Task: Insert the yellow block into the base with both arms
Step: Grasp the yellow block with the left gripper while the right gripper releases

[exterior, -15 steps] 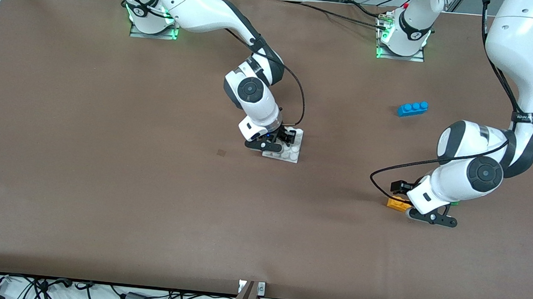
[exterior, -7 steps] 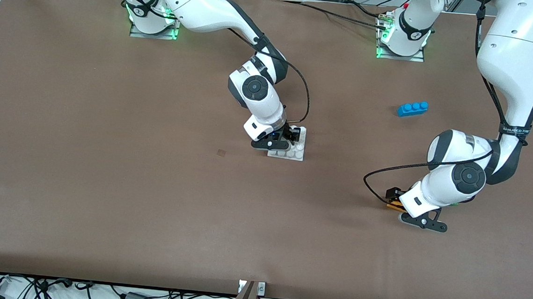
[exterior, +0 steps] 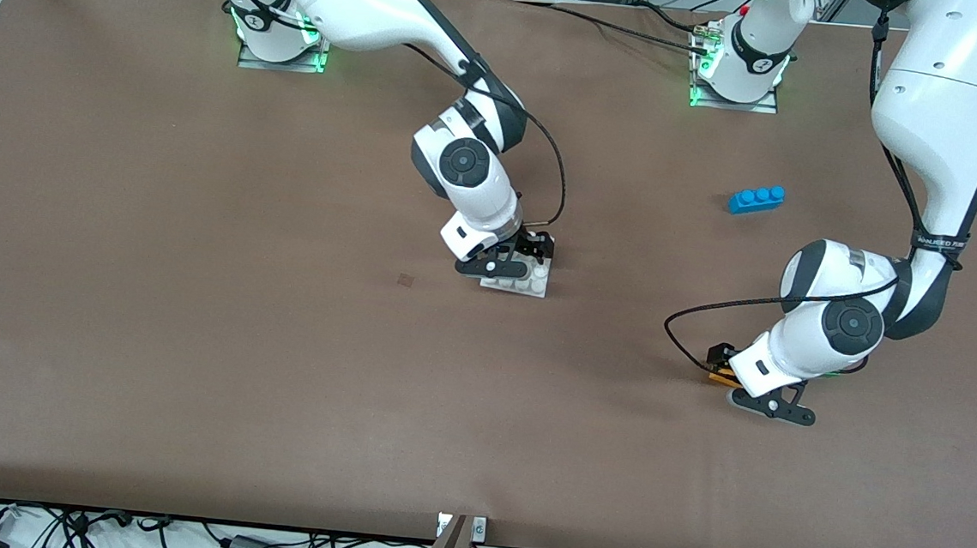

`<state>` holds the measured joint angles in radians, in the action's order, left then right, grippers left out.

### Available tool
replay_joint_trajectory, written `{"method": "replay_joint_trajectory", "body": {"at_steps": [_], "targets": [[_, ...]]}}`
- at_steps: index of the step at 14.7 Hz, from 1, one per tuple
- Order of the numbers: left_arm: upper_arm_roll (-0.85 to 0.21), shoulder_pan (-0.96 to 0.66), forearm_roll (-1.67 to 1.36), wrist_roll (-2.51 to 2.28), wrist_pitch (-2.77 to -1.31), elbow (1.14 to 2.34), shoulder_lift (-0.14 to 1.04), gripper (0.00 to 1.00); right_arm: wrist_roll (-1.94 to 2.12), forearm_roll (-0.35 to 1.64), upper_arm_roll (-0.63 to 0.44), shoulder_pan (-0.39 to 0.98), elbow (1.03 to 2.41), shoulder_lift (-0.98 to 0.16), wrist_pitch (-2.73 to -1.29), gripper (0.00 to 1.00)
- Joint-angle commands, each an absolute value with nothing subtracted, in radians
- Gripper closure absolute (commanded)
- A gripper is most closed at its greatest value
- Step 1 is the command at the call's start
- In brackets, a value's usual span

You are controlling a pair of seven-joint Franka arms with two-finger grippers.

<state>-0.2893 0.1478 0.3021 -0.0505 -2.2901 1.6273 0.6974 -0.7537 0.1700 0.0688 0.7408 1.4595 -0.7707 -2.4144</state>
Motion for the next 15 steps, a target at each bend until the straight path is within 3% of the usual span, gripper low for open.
{"method": "replay_joint_trajectory", "body": {"at_steps": [1,15], "targets": [[-0.288,0.15,0.327,-0.034,-2.313,1.657,0.696,0.0,-0.732,0.178,0.06,0.701,1.485,-0.637,-2.252,0.0],[-0.278,0.152,0.391,-0.034,-2.414,1.687,0.729,0.0,-0.347,0.08,0.041,0.227,1.496,-0.213,-1.459,0.0]]}}
